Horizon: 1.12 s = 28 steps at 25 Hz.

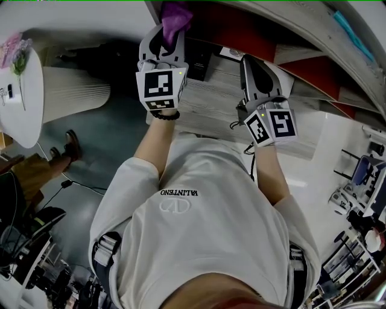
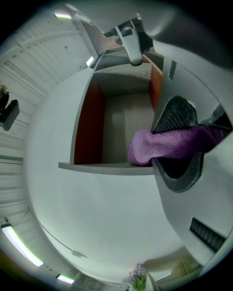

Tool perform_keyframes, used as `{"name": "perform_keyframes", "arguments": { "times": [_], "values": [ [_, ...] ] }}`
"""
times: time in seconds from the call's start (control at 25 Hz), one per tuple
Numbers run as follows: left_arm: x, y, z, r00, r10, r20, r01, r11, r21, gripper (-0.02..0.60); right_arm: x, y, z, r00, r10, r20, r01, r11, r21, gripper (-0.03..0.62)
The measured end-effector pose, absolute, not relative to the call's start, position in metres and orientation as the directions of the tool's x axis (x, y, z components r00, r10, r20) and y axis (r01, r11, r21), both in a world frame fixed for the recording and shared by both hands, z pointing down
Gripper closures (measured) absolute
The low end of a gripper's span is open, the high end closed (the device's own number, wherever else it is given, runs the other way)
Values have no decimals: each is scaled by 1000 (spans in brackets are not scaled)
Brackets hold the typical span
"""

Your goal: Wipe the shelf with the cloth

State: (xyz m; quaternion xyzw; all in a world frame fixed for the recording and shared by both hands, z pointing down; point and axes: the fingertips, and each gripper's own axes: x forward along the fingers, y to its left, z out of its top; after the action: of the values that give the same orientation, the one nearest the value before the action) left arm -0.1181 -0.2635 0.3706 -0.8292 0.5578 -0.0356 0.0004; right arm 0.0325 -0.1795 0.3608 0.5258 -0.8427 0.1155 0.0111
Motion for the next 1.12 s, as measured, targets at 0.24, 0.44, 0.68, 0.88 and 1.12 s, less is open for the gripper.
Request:
{"name": "perform_keyframes", "arguments": {
  "times": [0.24,0.44,0.68,0.88,1.12],
  "values": [
    [-116,-265,393,366,-926,98,-927,-372,-55,492,38,-178,361,-444,-885,143,-890,418,-181,595],
    [-116,-264,403,347,-933,93,-930,-355,-97,492,39,-176,364,-445,-883,147,-890,418,-183,595],
    [-115,-264,403,350,-934,68,-929,-356,-102,492,50,-174,363,-435,-889,144,-894,407,-185,595],
    [-115,-263,404,358,-933,49,-927,-361,-106,492,55,-172,363,-431,-891,144,-896,403,-189,595],
    [-115,-262,404,372,-927,44,-920,-375,-119,492,63,-170,364,-418,-897,139,-900,390,-194,595]
  ]
}}
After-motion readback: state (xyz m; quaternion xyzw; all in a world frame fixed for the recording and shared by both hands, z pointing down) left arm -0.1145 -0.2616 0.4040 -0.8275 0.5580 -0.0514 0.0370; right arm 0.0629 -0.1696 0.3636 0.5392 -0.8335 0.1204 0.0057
